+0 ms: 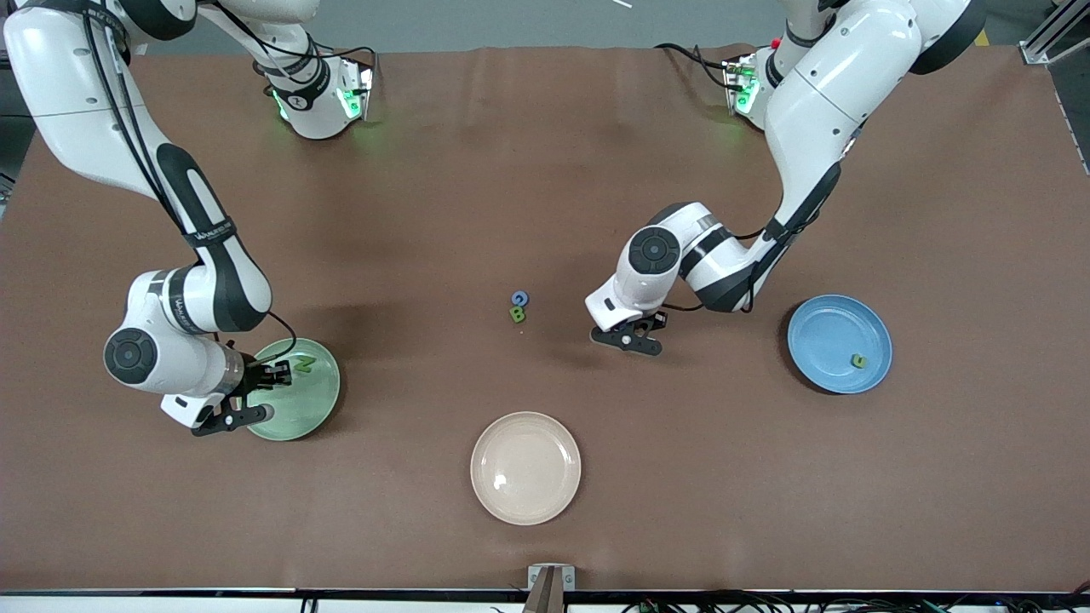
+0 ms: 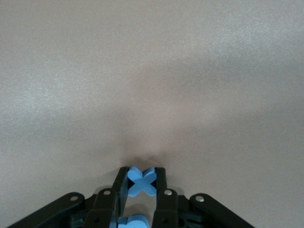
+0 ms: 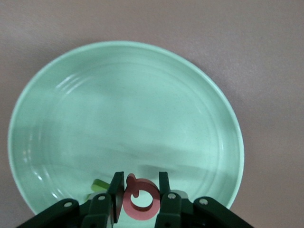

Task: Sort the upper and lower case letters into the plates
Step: 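Release the pink letter while the left gripper drops the x on the blue plate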

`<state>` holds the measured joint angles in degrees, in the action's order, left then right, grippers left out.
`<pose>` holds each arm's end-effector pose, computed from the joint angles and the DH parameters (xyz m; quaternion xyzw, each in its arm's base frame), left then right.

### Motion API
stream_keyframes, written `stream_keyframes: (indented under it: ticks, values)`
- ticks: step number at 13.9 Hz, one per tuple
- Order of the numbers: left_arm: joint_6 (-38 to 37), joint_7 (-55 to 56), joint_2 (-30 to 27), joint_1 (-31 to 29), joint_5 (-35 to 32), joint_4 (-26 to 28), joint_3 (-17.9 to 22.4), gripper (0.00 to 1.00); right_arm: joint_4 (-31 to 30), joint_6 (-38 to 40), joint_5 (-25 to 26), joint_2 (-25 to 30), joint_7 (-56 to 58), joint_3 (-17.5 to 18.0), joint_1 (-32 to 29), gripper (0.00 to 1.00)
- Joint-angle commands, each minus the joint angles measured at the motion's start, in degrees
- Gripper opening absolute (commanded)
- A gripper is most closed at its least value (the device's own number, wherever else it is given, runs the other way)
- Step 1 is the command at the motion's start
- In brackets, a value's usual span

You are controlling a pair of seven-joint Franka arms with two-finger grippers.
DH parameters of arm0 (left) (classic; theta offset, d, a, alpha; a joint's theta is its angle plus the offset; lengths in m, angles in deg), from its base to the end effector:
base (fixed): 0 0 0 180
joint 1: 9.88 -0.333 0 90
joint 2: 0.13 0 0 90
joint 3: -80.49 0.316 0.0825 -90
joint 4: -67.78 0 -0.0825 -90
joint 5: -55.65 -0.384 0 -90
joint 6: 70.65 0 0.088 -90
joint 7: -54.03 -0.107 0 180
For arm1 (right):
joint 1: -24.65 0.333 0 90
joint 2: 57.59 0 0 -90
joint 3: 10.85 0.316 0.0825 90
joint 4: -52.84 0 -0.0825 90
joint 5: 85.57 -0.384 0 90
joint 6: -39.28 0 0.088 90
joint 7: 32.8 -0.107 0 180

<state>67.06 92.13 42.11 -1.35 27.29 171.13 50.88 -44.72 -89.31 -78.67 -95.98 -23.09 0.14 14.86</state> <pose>0.5236 -0.3796 0.1760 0.9913 -0.1315 -0.0050 0.0050 0.6622 -0.0007 0.2000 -0.9912 -0.1182 0.0555 0.0198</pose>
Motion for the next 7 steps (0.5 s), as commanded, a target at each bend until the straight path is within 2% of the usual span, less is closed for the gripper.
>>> stream_keyframes:
  ticks: [1, 5, 7]
  values:
    - [0.9, 1.54, 0.13, 0.34, -1.88, 0.18, 0.78, 0.12, -0.88, -0.78, -0.57, 0.07, 0.49, 1.41, -2.25, 0.03]
    - [-0.85, 1.54, -3.2, -0.54, -1.79, 0.27, 0.26, 0.11, -0.44, -3.16, -0.57, -1.16, 0.49, 1.41, -2.34, 0.03]
    - [-6.54, 0.75, -6.8, -1.32, -1.09, 0.18, -0.97, 0.1, -0.35, -4.56, -0.57, -1.68, 0.49, 1.41, -2.43, 0.05]
